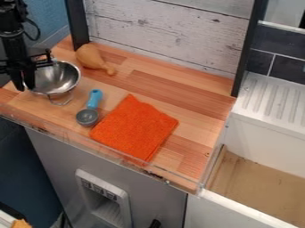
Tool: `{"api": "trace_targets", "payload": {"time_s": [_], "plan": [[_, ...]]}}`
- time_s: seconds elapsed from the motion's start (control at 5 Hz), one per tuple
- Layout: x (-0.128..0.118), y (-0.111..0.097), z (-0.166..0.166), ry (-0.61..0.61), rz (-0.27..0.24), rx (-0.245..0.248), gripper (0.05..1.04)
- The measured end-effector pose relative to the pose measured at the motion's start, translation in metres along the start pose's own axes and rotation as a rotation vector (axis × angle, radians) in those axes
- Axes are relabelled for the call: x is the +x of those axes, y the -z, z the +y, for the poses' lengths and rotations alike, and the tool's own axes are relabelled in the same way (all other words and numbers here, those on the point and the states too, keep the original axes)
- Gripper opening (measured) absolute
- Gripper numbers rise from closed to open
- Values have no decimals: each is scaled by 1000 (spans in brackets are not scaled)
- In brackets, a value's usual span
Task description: Move the silver pot to the top right of the table
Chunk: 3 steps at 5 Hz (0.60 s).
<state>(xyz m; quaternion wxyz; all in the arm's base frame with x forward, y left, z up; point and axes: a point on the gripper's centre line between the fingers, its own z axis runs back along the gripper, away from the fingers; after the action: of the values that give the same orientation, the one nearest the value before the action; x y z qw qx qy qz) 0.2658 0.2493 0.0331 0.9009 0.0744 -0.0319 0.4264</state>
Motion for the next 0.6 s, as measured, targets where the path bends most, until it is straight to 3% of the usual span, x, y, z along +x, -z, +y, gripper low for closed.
{"api": "trace_targets", "payload": {"time_s": [0.2,0.6], "plan": [[-2,-15,2,-3,6,-32,76],[-7,-66,1,-13,-41,-164,60]]}}
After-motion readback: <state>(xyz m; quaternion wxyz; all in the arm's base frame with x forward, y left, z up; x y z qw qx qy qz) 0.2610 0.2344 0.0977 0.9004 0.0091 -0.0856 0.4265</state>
